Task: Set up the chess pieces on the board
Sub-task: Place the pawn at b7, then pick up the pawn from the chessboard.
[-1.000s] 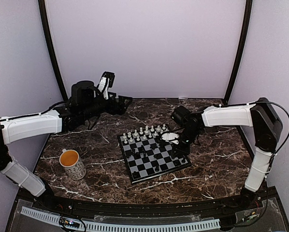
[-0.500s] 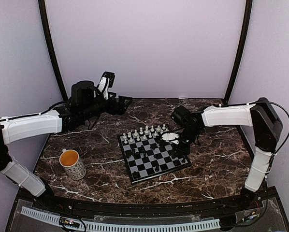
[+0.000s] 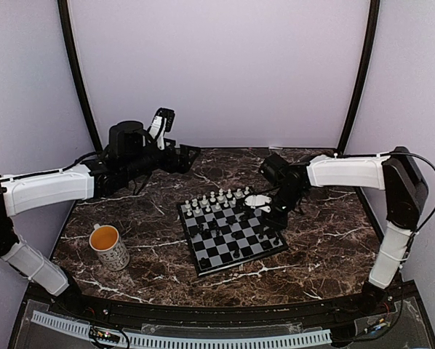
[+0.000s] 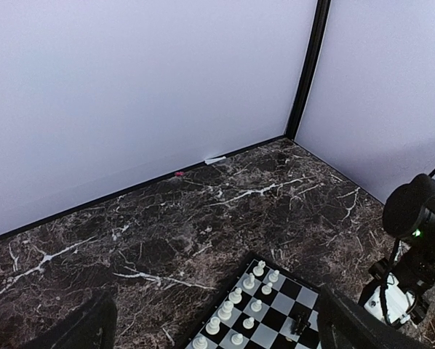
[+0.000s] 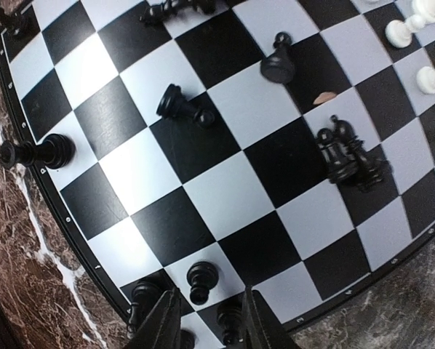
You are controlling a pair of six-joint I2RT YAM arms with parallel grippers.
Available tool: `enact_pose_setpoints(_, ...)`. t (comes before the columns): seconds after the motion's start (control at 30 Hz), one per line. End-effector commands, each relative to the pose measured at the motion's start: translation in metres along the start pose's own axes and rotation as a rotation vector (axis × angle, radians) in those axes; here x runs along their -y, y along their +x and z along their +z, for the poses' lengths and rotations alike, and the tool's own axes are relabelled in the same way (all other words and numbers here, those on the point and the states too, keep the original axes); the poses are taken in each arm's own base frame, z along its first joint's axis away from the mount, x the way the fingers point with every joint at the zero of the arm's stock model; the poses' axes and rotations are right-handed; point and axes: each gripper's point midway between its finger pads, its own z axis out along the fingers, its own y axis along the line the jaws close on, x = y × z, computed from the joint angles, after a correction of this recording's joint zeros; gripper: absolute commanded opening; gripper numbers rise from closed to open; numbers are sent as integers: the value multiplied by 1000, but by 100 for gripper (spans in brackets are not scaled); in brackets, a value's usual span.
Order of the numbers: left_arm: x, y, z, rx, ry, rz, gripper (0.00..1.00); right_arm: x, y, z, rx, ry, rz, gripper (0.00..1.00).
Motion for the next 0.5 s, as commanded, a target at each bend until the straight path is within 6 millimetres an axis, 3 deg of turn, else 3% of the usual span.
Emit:
enact_pose_setpoints(0.0,7,2,13,-69,14,43,99,13,-29,-51,132,56,2,31)
enact_pose_setpoints(0.03,8,-2,22,-84,15,52,99,15,-31,-58,154,63,6,31)
enact_pose_setpoints(0.07,12,14,26,-165,37,54,99,17,-32,-67,175,73,10,31)
enact_pose_setpoints(0.17,21,34,46,-287,68,90,97,28,-24,-90,244,139,36,31)
enact_pose_setpoints(0.23,29,51,53,-355,96,123,87,39,-10,-104,297,194,83,32)
enact_pose_setpoints(0.37,32,91,66,-525,83,160,56,73,29,-137,418,313,239,41)
enact_pose_setpoints(0.47,34,128,66,-683,92,91,43,95,59,-154,494,379,345,45)
